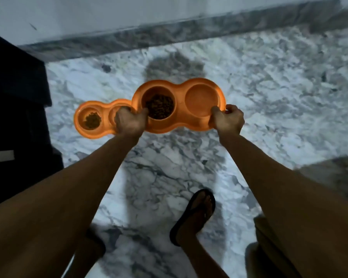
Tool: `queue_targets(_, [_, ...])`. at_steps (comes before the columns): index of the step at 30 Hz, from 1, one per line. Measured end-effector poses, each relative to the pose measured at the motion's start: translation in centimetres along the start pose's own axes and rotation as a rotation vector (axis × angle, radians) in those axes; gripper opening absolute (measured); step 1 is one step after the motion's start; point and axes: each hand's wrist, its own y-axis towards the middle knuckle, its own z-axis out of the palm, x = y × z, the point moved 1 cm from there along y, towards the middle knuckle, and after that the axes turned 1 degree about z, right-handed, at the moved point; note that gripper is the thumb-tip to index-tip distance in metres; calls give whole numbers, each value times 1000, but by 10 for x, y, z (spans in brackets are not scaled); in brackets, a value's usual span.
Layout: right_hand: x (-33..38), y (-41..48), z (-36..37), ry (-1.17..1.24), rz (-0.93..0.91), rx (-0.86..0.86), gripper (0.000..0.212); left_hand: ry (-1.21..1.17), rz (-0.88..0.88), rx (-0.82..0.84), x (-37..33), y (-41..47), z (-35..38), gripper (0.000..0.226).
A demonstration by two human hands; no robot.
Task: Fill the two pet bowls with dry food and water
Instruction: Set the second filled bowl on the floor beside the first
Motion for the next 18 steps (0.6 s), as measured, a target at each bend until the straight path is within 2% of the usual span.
queue_targets(3, [-32, 35, 24, -42, -12, 8, 45, -30, -33, 3, 30, 24, 37, 50])
queue_targets(8, [-79, 82, 63, -61, 10, 17, 37, -48, -49, 23, 75, 64, 94, 34])
queue_targets(13, [-97, 104, 88, -90, -3, 31, 54, -82, -95, 47, 99, 90, 123, 45])
queue_targets(16, [-97, 111, 96, -122, -11, 48, 35, -117, -122, 76, 107, 100, 131, 41])
queue_targets(18, [-101, 116, 100, -126, -18, 45, 30, -136, -137, 75, 110, 102, 134, 25])
